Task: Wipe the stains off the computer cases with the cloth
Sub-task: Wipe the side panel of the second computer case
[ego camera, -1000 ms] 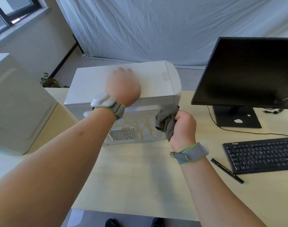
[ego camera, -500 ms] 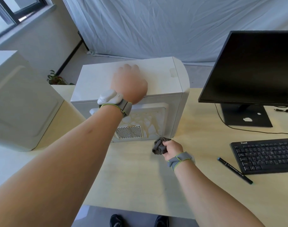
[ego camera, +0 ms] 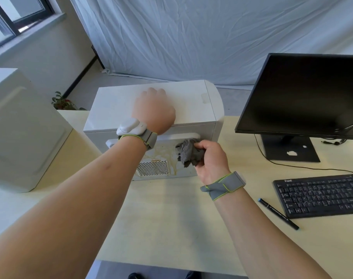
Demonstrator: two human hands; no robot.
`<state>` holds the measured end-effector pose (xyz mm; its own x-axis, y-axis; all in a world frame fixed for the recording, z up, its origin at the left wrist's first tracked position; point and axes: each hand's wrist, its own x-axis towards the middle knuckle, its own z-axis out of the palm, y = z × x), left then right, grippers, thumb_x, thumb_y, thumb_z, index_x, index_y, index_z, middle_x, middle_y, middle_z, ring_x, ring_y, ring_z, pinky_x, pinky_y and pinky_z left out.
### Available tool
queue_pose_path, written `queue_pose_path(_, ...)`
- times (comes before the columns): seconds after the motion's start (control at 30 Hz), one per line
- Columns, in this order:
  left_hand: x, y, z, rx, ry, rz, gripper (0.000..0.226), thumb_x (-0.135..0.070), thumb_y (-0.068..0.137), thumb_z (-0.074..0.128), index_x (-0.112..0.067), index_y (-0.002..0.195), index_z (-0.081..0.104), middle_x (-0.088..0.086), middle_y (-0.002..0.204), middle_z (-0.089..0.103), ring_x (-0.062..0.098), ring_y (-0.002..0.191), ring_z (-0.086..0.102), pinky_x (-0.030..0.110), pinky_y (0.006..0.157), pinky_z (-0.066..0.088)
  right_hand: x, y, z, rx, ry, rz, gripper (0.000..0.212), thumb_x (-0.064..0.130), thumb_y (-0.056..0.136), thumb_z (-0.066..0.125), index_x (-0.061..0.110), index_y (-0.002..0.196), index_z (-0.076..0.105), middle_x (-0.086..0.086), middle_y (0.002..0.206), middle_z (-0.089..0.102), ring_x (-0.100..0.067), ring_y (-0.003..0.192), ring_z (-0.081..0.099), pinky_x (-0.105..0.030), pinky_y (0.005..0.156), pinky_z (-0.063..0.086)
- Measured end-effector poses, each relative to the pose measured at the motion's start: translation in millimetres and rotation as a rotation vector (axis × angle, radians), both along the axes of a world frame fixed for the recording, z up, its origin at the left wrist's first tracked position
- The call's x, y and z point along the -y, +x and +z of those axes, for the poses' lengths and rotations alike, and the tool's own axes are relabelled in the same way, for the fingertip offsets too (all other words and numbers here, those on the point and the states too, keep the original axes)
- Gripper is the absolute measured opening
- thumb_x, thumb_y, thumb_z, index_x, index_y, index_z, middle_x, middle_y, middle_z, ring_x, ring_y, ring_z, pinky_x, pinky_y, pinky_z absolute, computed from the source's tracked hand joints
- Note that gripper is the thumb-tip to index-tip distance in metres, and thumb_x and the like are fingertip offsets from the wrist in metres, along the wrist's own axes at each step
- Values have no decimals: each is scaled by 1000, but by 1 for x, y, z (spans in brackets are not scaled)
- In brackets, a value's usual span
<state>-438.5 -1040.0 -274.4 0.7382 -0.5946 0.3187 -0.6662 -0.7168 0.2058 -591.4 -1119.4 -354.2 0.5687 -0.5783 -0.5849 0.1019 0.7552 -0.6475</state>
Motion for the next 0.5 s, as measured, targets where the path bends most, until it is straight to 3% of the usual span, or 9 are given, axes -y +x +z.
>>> queue_pose_path(0.13,-1,2,0,-15,-1,-5,25,-33,88,43,-15,104,50,7,112,53,30,104,46,40,90,38,0,-20,10,176,-24,31,13,10,87,64,8,99,68,-12,91,69,-27,83,67,-37,74,53)
queue_pose_path(0.2,-1,1,0,-13,-1,-7,25,-32,88,44,-15,104,51,7,111,53,30,103,46,40,90,39,2,-28,-6,169,47,50,15,18,88,58,8,92,68,-14,88,68,-32,81,66,-41,76,50)
queue_pose_path(0.27,-1,1,0,-12,-7,-3,25,-32,88,44,-15,104,51,6,111,53,30,102,46,40,89,39,-2,-30,-32,50,117,79,25,22,92,48,9,81,66,-14,78,65,-31,70,64,-36,66,47)
queue_pose_path(0.33,0,2,-1,-7,-6,1,26,-32,88,45,-15,105,51,6,111,54,29,103,47,39,89,38,-8,-30,-64,-117,191,100,29,20,96,44,9,81,66,-13,73,68,-30,66,66,-37,60,53)
queue_pose_path(0.4,0,1,0,-2,-7,2,26,-32,88,45,-15,106,51,6,112,54,29,103,47,38,89,37,-10,-30,-93,-266,228,111,26,10,98,43,3,85,65,-16,71,68,-29,64,66,-39,62,55)
queue_pose_path(0.5,0,1,-1,10,-1,-2,26,-32,88,45,-15,106,51,6,111,54,29,103,47,38,88,37,-13,-27,-126,-409,150,125,11,1,97,46,2,95,57,-16,85,60,-27,69,60,-35,69,50)
